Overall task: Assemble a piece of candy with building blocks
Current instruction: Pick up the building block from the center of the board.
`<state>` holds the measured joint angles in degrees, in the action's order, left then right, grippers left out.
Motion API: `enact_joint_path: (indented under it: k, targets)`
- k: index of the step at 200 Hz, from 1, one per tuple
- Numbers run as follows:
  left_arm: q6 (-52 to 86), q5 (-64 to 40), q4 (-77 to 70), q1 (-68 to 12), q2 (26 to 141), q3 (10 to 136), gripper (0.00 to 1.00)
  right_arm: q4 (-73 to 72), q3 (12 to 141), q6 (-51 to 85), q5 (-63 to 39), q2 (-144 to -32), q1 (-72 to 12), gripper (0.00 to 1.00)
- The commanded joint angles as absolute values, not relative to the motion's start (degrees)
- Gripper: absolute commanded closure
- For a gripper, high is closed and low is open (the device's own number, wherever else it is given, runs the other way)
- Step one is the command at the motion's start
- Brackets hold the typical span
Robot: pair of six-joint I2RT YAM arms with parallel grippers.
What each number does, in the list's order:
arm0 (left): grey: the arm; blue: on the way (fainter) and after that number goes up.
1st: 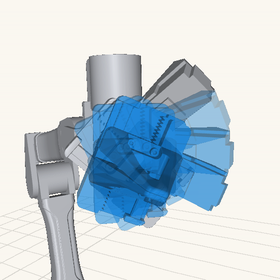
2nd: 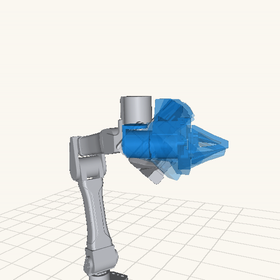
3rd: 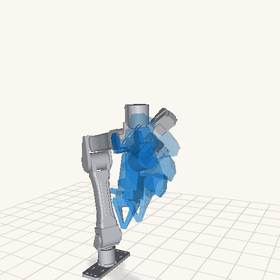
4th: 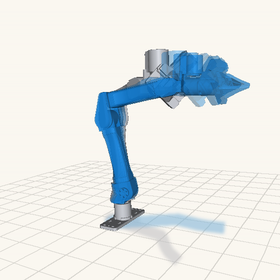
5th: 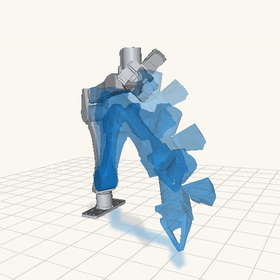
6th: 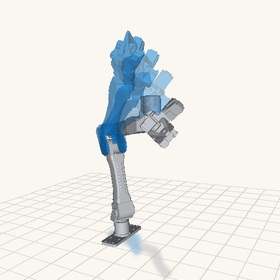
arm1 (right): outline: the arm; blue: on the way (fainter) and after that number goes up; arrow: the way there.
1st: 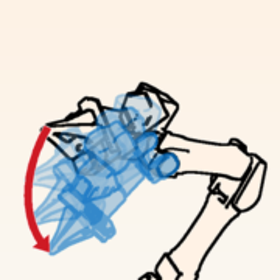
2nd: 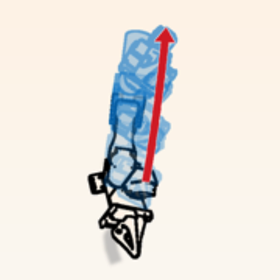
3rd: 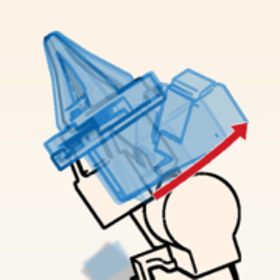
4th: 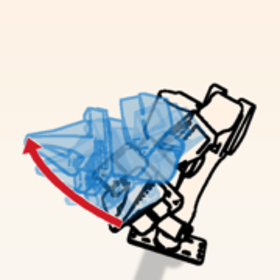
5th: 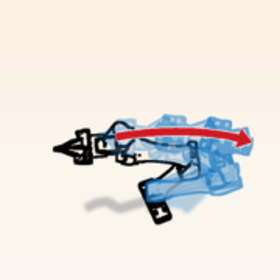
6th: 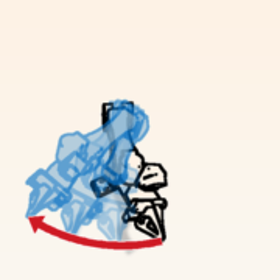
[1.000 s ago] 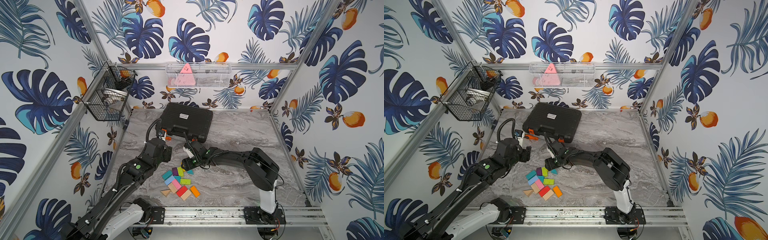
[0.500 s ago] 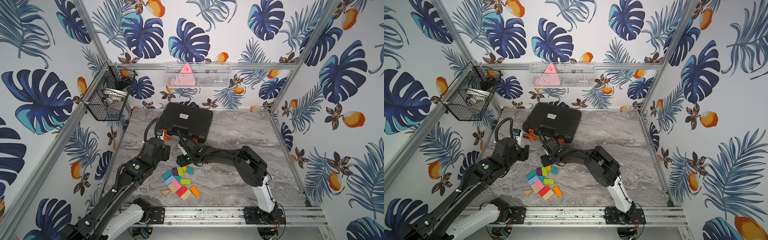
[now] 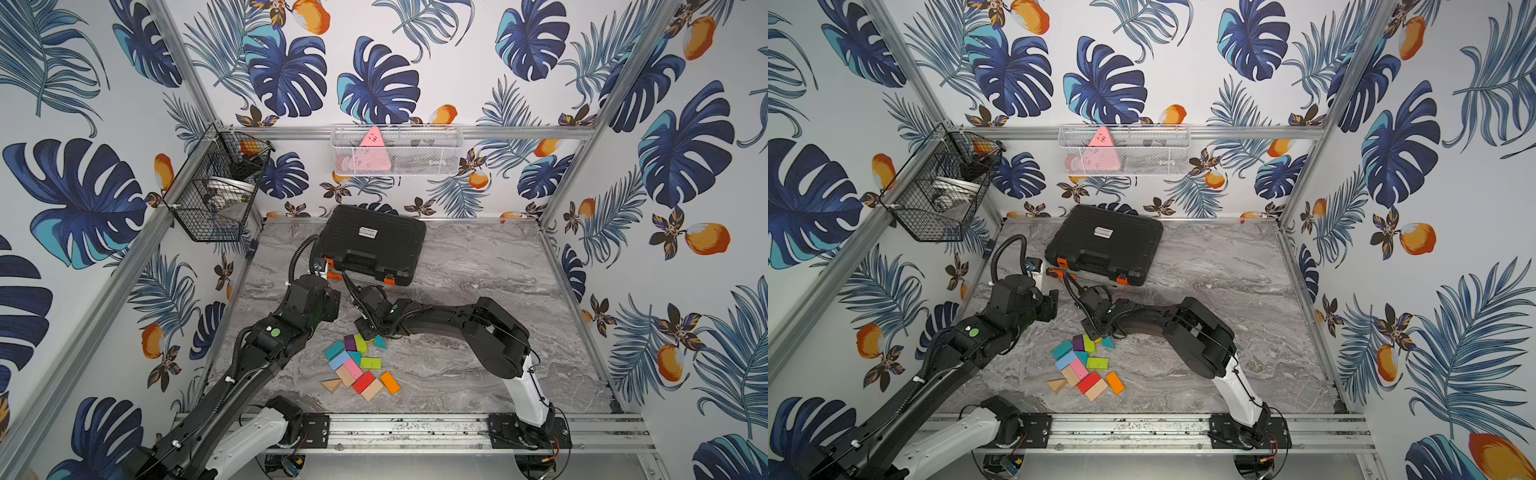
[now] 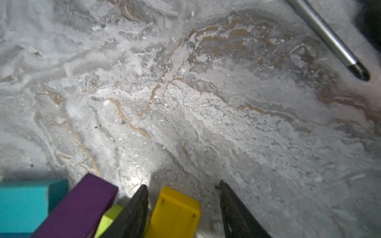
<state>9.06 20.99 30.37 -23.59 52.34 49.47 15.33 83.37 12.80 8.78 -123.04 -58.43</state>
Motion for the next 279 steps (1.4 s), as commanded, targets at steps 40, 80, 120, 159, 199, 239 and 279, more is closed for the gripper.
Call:
enact_joint_path:
  k: [40,80,120,159,199,239,279]
  targets:
    - [8.9,19.7,30.2,-23.4,53.6,50.2,0.3,29.1,78.1,11.7,6.9,-120.9,-58.4,0.51]
    - [8.9,19.7,30.4,-23.4,53.9,50.2,0.3,29.7,77.7,12.5,6.1,-120.2,-58.4,0.42]
    - [8.9,19.5,30.5,-23.4,54.0,50.2,0.3,30.8,76.6,12.8,5.2,-118.9,-58.5,0.37]
    - [8.8,19.0,30.2,-23.4,54.3,50.3,0.3,31.4,75.5,12.2,4.2,-118.5,-58.5,0.49]
    - [8.9,19.0,30.3,-23.3,54.3,50.3,0.3,30.9,78.0,11.2,2.7,-119.6,-58.4,0.62]
    - [9.3,18.5,30.7,-23.3,53.9,50.1,0.3,29.1,80.0,8.8,1.4,-119.0,-58.0,0.7]
    - [9.3,18.6,30.4,-23.3,53.0,50.2,0.3,25.9,80.2,2.7,-2.2,-114.5,-56.3,0.71]
